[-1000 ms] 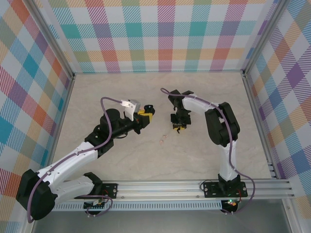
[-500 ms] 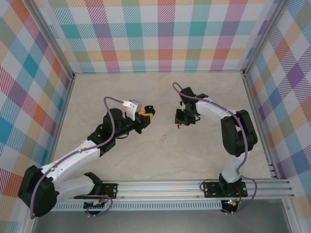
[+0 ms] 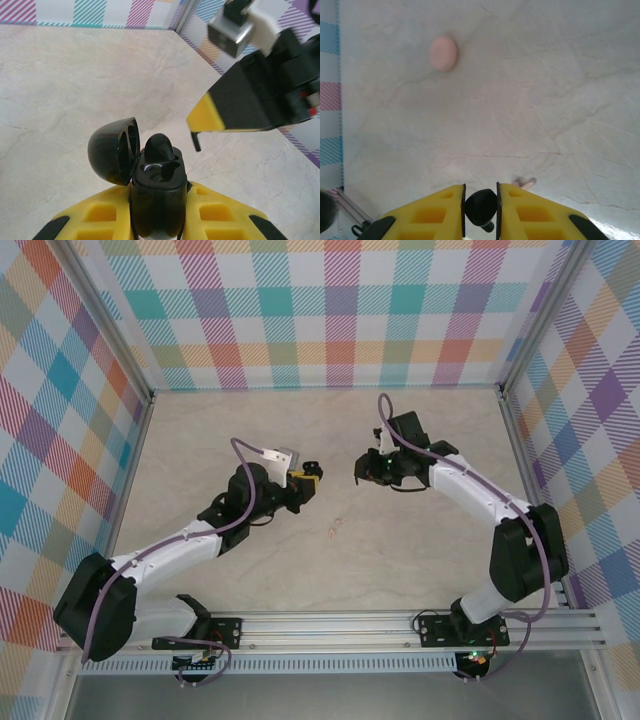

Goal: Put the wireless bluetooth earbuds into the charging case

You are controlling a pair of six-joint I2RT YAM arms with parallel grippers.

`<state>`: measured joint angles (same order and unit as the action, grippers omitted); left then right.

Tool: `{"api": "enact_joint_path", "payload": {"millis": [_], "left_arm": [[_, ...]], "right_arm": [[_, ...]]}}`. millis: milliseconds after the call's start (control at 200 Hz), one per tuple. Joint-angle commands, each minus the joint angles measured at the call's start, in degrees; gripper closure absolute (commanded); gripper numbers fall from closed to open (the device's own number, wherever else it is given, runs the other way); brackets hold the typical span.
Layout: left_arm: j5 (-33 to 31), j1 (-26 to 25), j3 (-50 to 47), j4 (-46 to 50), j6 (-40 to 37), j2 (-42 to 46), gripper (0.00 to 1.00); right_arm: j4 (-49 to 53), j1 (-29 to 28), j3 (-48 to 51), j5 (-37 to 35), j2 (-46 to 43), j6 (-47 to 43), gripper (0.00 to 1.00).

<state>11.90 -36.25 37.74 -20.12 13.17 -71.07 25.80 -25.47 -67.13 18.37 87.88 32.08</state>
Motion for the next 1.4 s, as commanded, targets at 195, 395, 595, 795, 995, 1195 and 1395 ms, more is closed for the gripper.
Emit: {"api": "enact_joint_path", "payload": {"millis": [195, 395, 595, 795, 995, 1195, 1395], "left_arm": [[2.60, -0.73, -1.63, -9.08, 0.81, -3.21, 0.88], [6.02, -0.83, -3.66, -16.04, -0.16, -4.41, 0.88], [9.13, -1.43, -5.03, -21.47, -1.85, -5.04, 0.88], [10.03, -2.74, -5.28, -24.69, -3.26, -4.81, 0.88], [9.46, -4.09, -4.58, -26.25, -4.29, -5.07, 0.87], [8.02, -4.38, -4.18, -27.94, -3.55, -4.72, 0.87], [6.69, -4.42, -3.55, -27.96, -2.62, -3.90, 0.87]], "right_arm": [[-10.02, 0.34, 2.05, 6.99, -7.45, 1.80, 0.76], [-14.83, 0.09, 2.51, 9.67, -10.58, 2.46, 0.75], [-18.81, -0.74, 2.70, 11.71, -12.04, 2.82, 0.75], [-22.35, -2.01, 3.10, 12.61, -13.20, 3.32, 0.74], [-23.96, -4.26, 2.72, 13.39, -13.17, 2.91, 0.73], [-24.48, -5.63, 2.80, 13.48, -12.86, 2.51, 0.73], [-24.50, -6.34, 2.80, 13.56, -12.85, 1.99, 0.73]]}}
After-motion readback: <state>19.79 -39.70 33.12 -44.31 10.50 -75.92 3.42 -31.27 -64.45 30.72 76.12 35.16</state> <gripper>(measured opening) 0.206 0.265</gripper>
